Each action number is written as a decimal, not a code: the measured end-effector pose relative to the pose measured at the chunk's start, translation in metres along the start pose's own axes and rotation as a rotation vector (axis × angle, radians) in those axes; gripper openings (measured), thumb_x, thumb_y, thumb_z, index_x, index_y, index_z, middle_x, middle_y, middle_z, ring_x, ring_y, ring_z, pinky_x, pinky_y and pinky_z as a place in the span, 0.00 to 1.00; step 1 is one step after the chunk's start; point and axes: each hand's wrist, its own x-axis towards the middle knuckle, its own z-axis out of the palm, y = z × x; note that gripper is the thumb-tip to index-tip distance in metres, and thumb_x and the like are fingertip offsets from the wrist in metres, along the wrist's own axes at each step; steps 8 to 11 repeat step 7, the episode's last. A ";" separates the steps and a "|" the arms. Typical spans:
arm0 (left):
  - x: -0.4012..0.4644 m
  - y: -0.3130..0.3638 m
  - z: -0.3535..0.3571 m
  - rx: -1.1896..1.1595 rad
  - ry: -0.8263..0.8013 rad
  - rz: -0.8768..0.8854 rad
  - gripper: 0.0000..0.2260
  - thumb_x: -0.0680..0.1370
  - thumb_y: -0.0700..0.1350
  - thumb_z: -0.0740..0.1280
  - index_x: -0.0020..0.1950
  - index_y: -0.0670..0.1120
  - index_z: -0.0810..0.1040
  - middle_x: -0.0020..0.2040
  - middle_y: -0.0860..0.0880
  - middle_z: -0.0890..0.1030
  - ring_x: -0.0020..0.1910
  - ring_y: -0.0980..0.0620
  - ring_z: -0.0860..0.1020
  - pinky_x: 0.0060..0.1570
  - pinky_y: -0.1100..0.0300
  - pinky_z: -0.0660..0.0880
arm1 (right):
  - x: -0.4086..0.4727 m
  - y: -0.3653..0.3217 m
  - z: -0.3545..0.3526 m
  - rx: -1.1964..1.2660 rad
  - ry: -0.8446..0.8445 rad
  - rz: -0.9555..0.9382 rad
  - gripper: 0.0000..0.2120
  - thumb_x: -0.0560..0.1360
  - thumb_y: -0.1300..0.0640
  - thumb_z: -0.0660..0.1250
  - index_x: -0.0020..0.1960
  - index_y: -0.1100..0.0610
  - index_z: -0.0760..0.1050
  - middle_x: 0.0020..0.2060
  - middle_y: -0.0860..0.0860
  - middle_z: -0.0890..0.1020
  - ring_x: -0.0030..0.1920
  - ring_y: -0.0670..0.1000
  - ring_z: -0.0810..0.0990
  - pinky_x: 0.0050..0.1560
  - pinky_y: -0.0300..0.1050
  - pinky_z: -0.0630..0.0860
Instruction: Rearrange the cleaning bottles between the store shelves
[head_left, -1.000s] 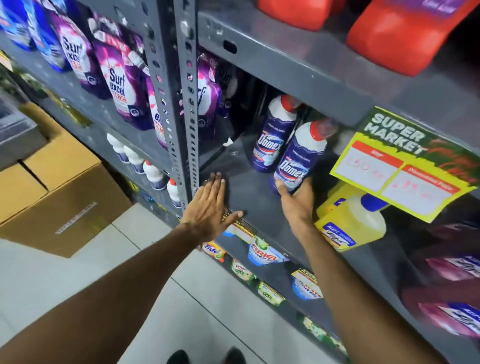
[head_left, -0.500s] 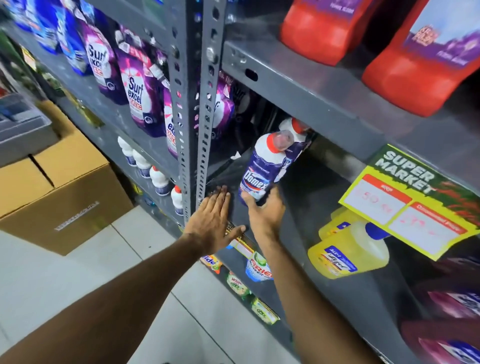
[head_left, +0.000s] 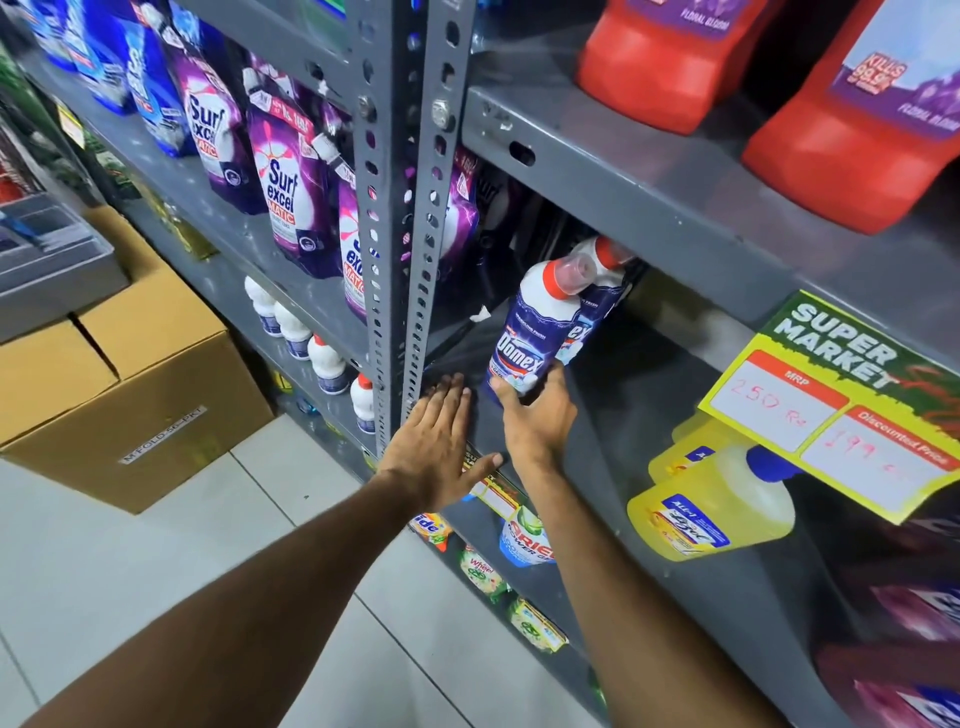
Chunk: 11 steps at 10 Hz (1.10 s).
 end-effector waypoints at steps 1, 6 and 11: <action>0.000 0.000 -0.001 0.001 -0.005 -0.004 0.48 0.79 0.76 0.36 0.84 0.40 0.37 0.85 0.39 0.39 0.85 0.42 0.38 0.84 0.47 0.40 | 0.001 0.002 0.000 0.006 -0.002 -0.006 0.31 0.74 0.53 0.81 0.72 0.59 0.74 0.63 0.54 0.86 0.57 0.49 0.86 0.53 0.34 0.75; -0.001 0.001 -0.008 -0.003 -0.040 -0.007 0.48 0.80 0.75 0.39 0.84 0.39 0.38 0.85 0.39 0.39 0.85 0.42 0.38 0.83 0.48 0.38 | -0.003 0.000 -0.003 0.064 -0.019 0.033 0.35 0.71 0.53 0.83 0.73 0.58 0.72 0.56 0.47 0.85 0.48 0.34 0.84 0.48 0.24 0.75; 0.000 -0.001 -0.015 -0.028 -0.075 0.005 0.48 0.80 0.75 0.41 0.84 0.39 0.37 0.85 0.38 0.37 0.85 0.42 0.38 0.83 0.48 0.39 | -0.010 -0.006 -0.011 0.134 0.016 -0.013 0.40 0.70 0.55 0.84 0.77 0.59 0.70 0.65 0.54 0.83 0.60 0.45 0.84 0.52 0.21 0.74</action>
